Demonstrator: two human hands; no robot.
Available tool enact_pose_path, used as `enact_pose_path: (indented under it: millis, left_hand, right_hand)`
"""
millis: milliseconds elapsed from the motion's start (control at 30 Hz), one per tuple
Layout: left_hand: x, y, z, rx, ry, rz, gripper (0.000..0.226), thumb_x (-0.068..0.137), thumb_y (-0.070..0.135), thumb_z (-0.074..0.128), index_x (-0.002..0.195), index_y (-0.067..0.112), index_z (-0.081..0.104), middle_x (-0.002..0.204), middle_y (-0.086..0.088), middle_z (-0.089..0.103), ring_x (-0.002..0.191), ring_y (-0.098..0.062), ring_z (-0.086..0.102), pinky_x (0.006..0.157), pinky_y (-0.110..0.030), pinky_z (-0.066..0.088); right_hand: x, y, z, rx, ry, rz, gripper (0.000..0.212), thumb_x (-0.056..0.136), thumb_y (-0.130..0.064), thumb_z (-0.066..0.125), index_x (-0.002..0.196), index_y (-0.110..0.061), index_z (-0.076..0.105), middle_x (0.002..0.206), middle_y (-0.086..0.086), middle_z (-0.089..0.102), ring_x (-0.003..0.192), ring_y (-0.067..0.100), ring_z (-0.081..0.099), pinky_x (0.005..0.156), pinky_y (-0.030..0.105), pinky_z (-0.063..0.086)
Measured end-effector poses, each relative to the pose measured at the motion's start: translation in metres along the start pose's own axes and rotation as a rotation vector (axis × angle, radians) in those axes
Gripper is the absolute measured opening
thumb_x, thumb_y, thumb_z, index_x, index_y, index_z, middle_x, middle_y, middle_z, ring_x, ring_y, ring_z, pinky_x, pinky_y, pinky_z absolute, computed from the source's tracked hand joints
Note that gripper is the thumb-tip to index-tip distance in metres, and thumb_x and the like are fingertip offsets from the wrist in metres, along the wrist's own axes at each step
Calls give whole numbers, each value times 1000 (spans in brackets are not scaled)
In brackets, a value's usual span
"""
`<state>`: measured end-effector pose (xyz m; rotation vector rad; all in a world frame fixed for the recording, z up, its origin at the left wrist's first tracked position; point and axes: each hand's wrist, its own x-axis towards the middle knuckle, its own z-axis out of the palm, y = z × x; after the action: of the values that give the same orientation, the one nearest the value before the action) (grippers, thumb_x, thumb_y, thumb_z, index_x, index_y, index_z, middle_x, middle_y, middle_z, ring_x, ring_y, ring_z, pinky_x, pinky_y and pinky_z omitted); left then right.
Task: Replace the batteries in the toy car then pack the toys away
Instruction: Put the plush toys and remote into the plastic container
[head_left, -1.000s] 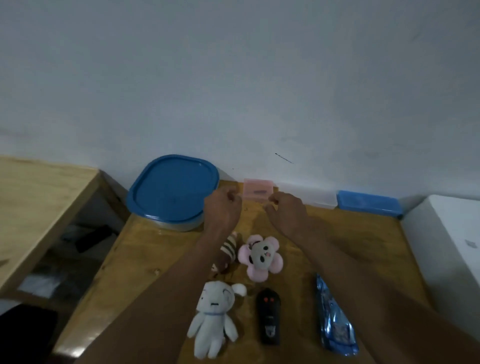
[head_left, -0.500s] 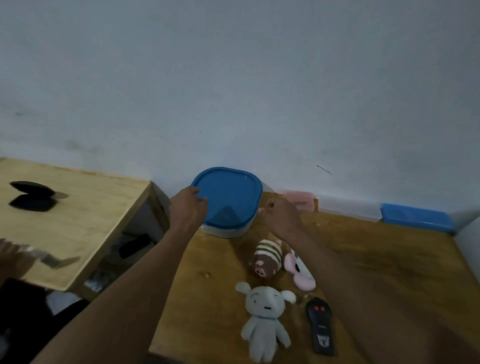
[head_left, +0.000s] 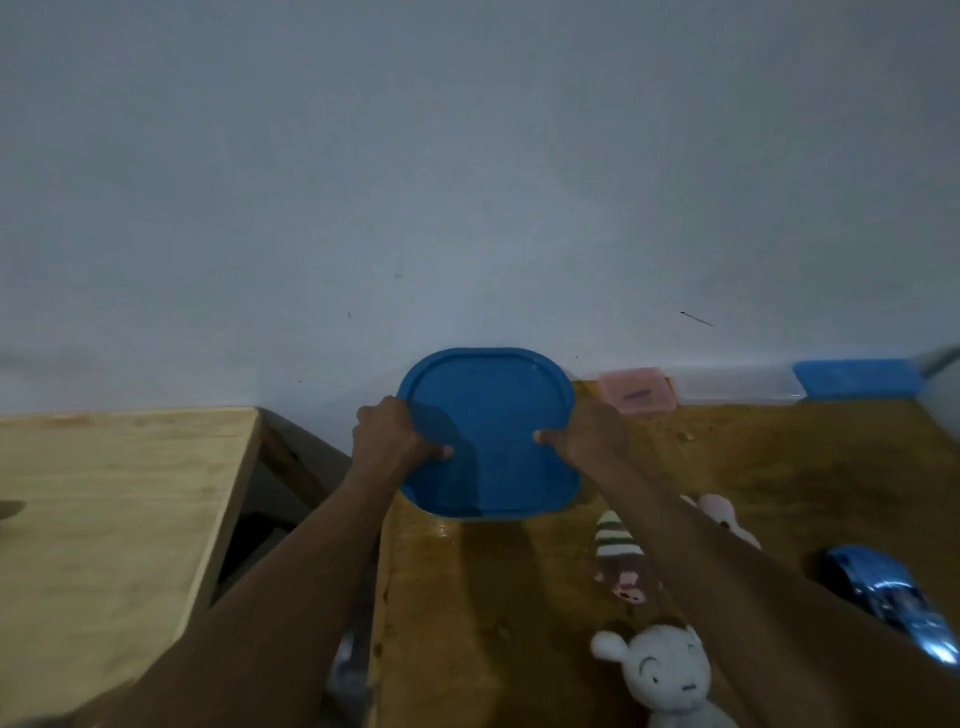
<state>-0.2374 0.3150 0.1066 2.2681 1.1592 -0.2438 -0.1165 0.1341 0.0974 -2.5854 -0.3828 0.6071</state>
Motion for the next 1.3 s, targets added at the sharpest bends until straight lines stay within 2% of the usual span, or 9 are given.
enact_pose_path:
  millis: [167,333,400,467,633,800,933,1133,1300]
  left_hand:
    - [8,5,2,20,-31,-42,99,57,43,91,132,5,39,128,-16,44,119,-33,45,94,-43,46]
    - [15,4,2,-102,-76,-139,108,51,39,94,130,3,31,128,-18,45,119,-37,47,95,-46,48]
    - [17,6,2,-183,-94,-195,108,50,33,95,129,4,28,127,-19,46,119,-38,49,96,-47,49]
    - [21,7,1,-242,-101,-246,109,50,30,96,130,5,26,128,-20,47,119,-40,49,98,-49,48]
    - [25,5,1,-268,-151,-231,107,56,25,94,133,1,22,131,-19,44,123,-37,48,98,-44,48]
    - [24,4,-3,-291,-157,-218,109,56,27,94,134,1,22,134,-18,40,125,-37,46,98,-43,46]
    - [17,5,-8,-378,-120,-199,111,53,22,95,132,7,18,134,-20,43,125,-39,46,98,-46,47]
    - [-20,9,-27,-384,-80,-125,113,54,24,94,135,9,16,134,-19,42,125,-37,45,95,-44,46]
    - [-72,1,-29,-328,5,-110,114,55,28,94,136,8,16,135,-20,39,124,-40,45,96,-47,47]
  right_hand:
    - [6,-15,-1,-27,26,89,33,75,-22,75,101,-10,60,89,4,63,60,12,50,40,19,36]
    - [7,-16,0,-53,26,94,34,73,-25,75,99,-11,61,92,3,66,62,13,52,42,20,39]
    - [9,-17,-3,8,-6,119,47,69,-26,79,107,-8,58,102,6,65,79,20,60,52,25,49]
    - [11,-18,-7,69,-23,147,56,67,-24,83,111,-5,54,110,7,61,95,26,62,71,34,57]
    - [19,-12,-9,290,-65,227,63,66,-15,87,119,-3,54,120,11,58,106,29,60,86,38,55]
    - [22,-12,-14,353,-72,243,58,68,-10,85,117,0,55,115,10,60,105,30,60,81,35,54]
    - [16,-9,-18,396,-58,240,74,58,-17,90,119,-5,51,113,8,62,100,29,61,83,40,57]
    - [-9,-6,-41,400,-28,141,81,44,-25,94,112,-5,55,109,11,64,96,31,63,82,45,58]
    - [-60,3,-49,368,-6,45,56,64,-18,88,108,0,58,105,12,65,95,30,64,81,42,58]
